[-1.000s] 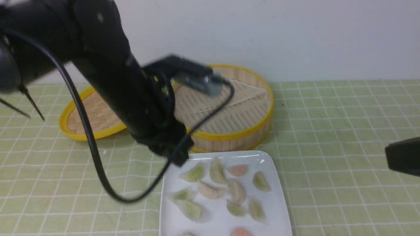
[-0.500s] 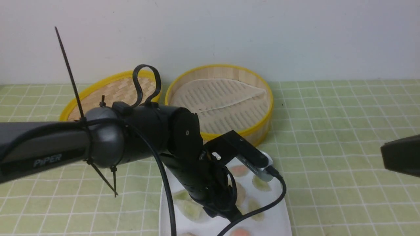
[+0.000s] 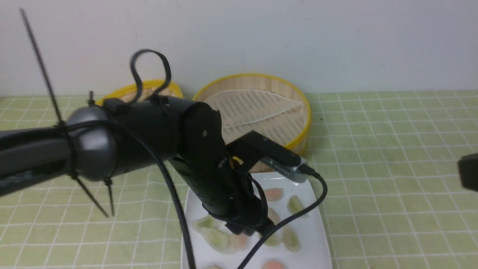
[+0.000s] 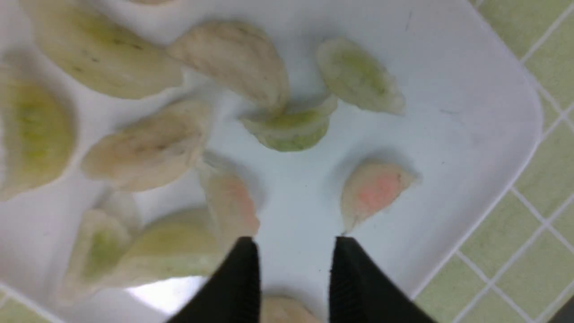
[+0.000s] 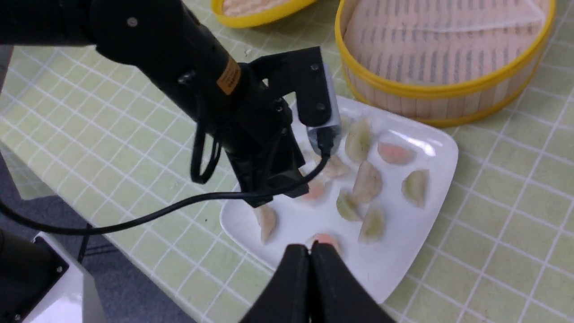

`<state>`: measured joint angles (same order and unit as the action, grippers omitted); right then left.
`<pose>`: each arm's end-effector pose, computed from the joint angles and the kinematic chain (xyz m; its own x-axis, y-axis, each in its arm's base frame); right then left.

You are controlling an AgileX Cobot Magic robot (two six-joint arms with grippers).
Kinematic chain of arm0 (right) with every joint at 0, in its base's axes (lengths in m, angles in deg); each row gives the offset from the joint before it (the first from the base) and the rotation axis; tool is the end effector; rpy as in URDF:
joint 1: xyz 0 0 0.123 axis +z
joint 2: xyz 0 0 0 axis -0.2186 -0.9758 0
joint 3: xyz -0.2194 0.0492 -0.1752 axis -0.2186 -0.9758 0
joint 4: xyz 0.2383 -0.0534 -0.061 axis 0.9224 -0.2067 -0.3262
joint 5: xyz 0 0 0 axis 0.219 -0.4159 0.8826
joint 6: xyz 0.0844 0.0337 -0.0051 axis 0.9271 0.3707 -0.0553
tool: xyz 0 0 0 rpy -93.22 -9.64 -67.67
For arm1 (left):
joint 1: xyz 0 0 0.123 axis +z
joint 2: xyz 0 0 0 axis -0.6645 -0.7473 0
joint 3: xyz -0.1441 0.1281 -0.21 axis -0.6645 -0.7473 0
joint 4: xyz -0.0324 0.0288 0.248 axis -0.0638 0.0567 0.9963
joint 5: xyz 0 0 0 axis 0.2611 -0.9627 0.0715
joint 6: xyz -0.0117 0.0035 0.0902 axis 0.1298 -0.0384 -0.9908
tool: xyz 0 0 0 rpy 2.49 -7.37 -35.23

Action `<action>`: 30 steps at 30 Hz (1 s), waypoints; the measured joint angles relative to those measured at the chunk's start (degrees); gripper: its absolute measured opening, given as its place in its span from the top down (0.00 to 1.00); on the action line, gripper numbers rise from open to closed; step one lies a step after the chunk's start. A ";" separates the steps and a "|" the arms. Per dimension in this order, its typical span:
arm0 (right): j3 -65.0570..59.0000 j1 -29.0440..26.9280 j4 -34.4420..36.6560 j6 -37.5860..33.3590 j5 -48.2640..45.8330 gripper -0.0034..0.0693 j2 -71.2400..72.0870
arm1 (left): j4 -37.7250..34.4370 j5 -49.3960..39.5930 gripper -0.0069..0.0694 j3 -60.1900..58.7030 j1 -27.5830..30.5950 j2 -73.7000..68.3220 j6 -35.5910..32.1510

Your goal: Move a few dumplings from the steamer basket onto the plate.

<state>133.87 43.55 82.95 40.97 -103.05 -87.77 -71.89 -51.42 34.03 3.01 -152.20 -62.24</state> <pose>0.0748 0.0682 0.4196 -0.6273 -0.1933 -0.7544 -0.5561 0.7894 0.2601 0.2567 -0.2274 0.2359 -0.7152 0.6048 -0.3504 0.6835 0.7100 -0.1695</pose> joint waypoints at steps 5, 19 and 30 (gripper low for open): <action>-0.67 0.00 -5.80 4.41 3.18 0.97 8.31 | 1.67 -0.63 0.90 -0.43 0.00 10.56 2.31; -20.38 0.00 -37.45 26.94 25.26 0.97 43.31 | 1.72 12.71 0.92 -23.73 0.05 53.83 5.38; -21.31 0.00 -38.46 28.09 30.64 0.97 43.25 | -0.50 19.92 0.92 -35.29 0.11 68.28 5.58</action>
<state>112.55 43.55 44.49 69.06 -72.41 -44.53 -72.39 -31.51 -1.25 3.12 -83.92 -56.66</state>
